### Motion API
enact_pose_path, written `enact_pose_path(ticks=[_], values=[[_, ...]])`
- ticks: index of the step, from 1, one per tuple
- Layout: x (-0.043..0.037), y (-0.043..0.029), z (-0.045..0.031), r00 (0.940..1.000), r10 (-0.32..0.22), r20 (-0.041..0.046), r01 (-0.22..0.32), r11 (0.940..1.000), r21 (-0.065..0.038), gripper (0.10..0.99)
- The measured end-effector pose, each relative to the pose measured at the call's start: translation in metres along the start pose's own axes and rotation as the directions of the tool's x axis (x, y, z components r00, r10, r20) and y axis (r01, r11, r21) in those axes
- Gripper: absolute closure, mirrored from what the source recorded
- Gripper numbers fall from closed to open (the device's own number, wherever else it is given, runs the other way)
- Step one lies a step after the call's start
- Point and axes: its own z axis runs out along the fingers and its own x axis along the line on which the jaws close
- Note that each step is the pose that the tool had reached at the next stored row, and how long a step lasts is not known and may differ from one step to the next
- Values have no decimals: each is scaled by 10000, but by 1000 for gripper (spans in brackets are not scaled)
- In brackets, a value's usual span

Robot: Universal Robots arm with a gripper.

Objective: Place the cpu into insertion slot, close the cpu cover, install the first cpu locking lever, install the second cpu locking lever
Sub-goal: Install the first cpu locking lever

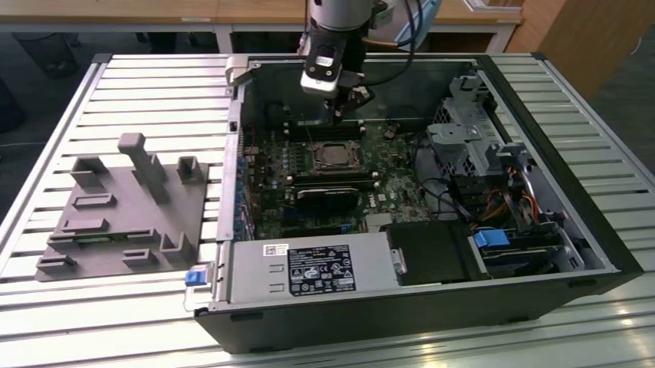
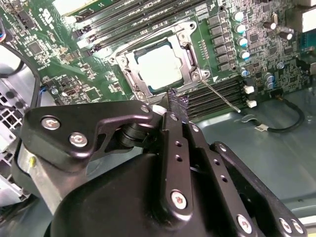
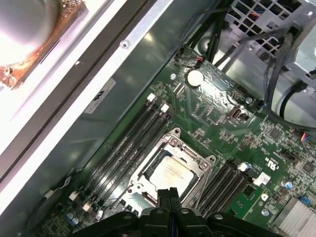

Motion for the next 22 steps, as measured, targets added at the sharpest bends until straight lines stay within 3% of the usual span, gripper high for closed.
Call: enact_pose_path(ticks=[15, 18, 22], values=[[-1, -2, 0, 9953, -969, -59, 969, 9953, 4, 980], [-2, -2, 0, 9906, -1365, -82, 1365, 9906, 1, 980], [-1, -2, 1, 9784, -2063, -127, 2063, 9785, -2, 980]])
